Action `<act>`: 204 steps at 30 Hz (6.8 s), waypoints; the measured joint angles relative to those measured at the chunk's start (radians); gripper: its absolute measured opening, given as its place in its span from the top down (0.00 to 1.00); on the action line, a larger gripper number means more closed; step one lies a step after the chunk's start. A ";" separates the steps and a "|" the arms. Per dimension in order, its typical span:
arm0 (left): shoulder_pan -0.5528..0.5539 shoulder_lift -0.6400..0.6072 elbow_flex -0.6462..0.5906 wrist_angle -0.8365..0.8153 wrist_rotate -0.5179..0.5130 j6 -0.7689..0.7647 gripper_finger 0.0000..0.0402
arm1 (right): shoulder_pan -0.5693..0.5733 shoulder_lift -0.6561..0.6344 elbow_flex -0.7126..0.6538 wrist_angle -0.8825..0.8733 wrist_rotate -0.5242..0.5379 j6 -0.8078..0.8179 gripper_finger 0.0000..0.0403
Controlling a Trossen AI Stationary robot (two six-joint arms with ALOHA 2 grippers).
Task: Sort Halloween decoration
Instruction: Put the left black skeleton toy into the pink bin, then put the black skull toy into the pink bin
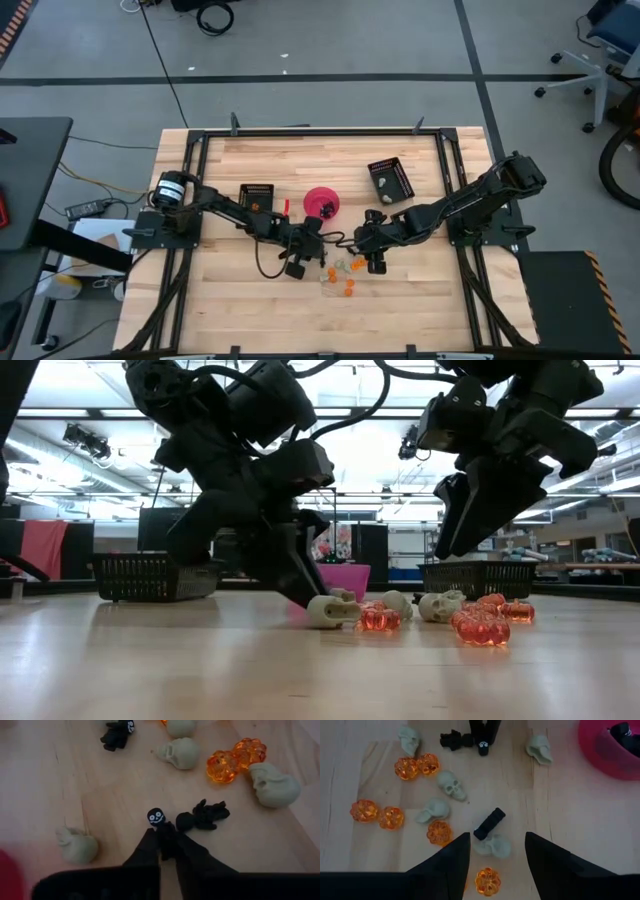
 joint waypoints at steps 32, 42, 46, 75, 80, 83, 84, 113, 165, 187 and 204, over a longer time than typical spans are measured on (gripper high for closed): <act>0.138 -0.171 -0.004 -0.057 -0.373 -0.171 0.87 | 0.000 0.000 0.000 0.005 0.022 0.008 0.52; 0.143 -0.176 -0.004 -0.062 -0.331 -0.087 0.65 | 0.000 0.000 0.000 0.003 0.022 0.005 0.52; 0.090 -0.183 -0.004 -0.053 -0.142 0.085 0.63 | 0.000 0.000 0.000 -0.024 0.023 0.004 0.52; 0.053 0.015 -0.003 0.146 0.341 0.224 0.65 | -0.026 0.000 -0.001 -0.020 0.015 -0.030 0.52; 0.054 0.048 -0.003 0.160 0.339 0.229 0.65 | -0.026 0.000 -0.001 -0.023 0.015 -0.027 0.52; 0.054 0.060 -0.004 0.159 0.337 0.230 0.65 | -0.026 0.000 -0.001 -0.024 0.015 -0.027 0.52; 0.054 0.062 -0.002 0.158 0.333 0.229 0.65 | -0.026 0.000 -0.001 -0.024 0.015 -0.027 0.52; 0.053 -0.089 -0.005 0.023 0.118 0.249 0.99 | -0.026 0.000 0.000 -0.038 0.014 -0.026 0.52; -0.039 -0.049 -0.003 0.142 -0.259 0.029 0.63 | -0.026 -0.071 0.000 -0.076 0.017 0.007 0.52; -0.049 -0.041 -0.002 0.124 -0.259 -0.037 0.63 | -0.019 0.161 0.071 0.061 -0.035 0.122 0.52; -0.053 -0.041 -0.003 0.089 -0.259 -0.074 0.63 | -0.045 0.234 0.075 0.071 -0.017 0.055 0.78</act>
